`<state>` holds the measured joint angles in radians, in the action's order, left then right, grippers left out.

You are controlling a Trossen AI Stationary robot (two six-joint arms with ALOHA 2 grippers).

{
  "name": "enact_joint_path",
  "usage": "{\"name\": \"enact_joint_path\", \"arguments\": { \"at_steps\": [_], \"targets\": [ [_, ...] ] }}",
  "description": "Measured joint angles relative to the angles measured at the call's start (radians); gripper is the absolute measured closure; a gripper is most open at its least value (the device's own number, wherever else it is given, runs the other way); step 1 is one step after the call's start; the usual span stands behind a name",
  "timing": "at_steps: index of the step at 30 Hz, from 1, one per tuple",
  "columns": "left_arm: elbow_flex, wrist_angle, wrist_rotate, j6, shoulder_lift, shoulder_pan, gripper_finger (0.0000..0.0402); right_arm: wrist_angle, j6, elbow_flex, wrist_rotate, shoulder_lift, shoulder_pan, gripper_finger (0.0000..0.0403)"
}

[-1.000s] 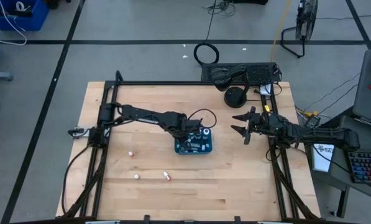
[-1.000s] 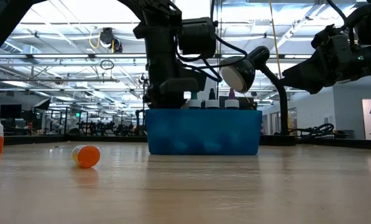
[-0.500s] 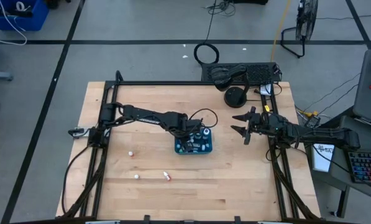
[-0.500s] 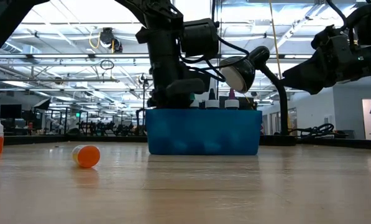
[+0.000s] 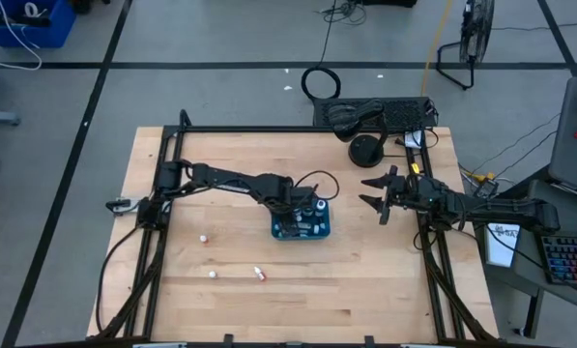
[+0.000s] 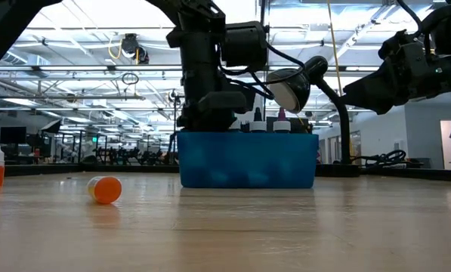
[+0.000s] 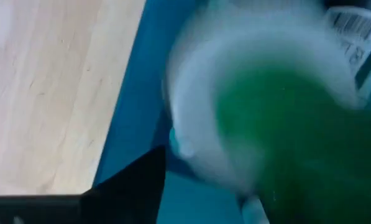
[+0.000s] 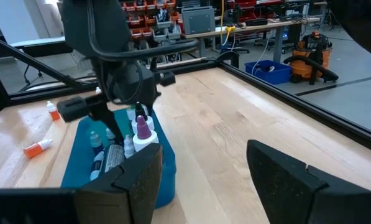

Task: Pick & Place food coloring
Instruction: Put the small purple food coloring bottle into the blue container, then put the small yellow food coloring bottle into the blue container

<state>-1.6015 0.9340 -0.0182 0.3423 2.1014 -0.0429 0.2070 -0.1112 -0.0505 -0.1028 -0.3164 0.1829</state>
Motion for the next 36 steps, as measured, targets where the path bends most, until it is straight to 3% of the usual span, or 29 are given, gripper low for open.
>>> {"name": "enact_joint_path", "arguments": {
  "at_steps": [14, 21, 24, 27, 33, 36],
  "targets": [
    [-0.223, 0.355, -0.038, -0.035, -0.001, 0.043, 0.0158, 0.0, 0.0, 0.0, 0.0, 0.0, 0.0, 0.0179],
    [-0.213, 0.384, 0.076, -0.101, -0.013, 0.244, 0.0156, 0.002, 0.0, 0.0, 0.0, 0.0, 0.0, 0.0179],
    [-0.213, 0.379, 0.076, -0.092, -0.013, 0.34, 0.0155, 0.001, 0.0, 0.0, 0.0, 0.0, 0.0, 0.0179],
    [-0.212, 0.364, 0.023, -0.071, -0.013, 0.418, 0.0158, 0.002, 0.0, 0.0, 0.0, 0.0, 0.0, 0.0179],
    [-0.165, 0.329, -0.207, -0.162, -0.014, 0.529, 0.0171, 0.002, 0.0, 0.0, 0.0, 0.0, 0.0, 0.0179],
    [-0.108, 0.32, -0.209, -0.154, -0.014, 0.555, 0.0179, 0.002, 0.0, 0.0, 0.0, 0.0, 0.0, 0.0179]
  ]
}}
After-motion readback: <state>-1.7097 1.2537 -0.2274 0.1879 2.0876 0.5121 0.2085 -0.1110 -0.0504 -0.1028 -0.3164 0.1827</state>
